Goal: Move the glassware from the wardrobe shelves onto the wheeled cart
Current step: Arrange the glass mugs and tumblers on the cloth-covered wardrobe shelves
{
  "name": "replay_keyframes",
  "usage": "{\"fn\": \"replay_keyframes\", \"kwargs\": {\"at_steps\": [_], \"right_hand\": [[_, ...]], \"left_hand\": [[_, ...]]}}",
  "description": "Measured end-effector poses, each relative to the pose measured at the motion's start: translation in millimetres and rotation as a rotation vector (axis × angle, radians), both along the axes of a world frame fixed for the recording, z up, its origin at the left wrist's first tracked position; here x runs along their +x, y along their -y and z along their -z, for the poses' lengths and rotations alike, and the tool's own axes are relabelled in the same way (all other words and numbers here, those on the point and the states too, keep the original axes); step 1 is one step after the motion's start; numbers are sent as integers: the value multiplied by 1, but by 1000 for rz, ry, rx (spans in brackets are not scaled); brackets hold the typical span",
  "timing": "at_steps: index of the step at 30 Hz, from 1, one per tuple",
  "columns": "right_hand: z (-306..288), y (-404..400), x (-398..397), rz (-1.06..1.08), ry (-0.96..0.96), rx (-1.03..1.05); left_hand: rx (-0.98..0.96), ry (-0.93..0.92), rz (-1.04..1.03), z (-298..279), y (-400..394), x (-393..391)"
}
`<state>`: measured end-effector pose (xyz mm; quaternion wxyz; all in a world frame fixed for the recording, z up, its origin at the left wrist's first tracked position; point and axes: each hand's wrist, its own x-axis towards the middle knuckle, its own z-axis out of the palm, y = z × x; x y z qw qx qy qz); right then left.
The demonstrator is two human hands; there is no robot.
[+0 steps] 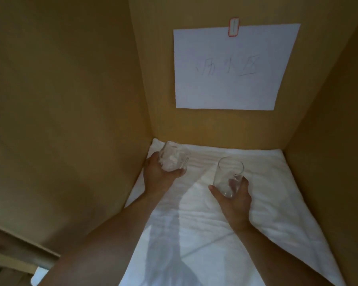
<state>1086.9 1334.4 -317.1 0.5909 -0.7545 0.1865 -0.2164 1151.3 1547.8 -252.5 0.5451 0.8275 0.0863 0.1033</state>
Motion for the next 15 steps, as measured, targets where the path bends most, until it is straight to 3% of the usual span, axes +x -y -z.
{"fn": "replay_keyframes", "kwargs": {"at_steps": [7, 11, 15], "right_hand": [[0, -1, 2, 9, -39, -27], [-1, -1, 4, 19, -54, -25], [-1, -1, 4, 18, -69, -33]], "left_hand": [[223, -4, -156, -32, -3, 42], [426, -102, -116, -43, -1, 59], [479, -253, -61, -46, 5, 74]]}}
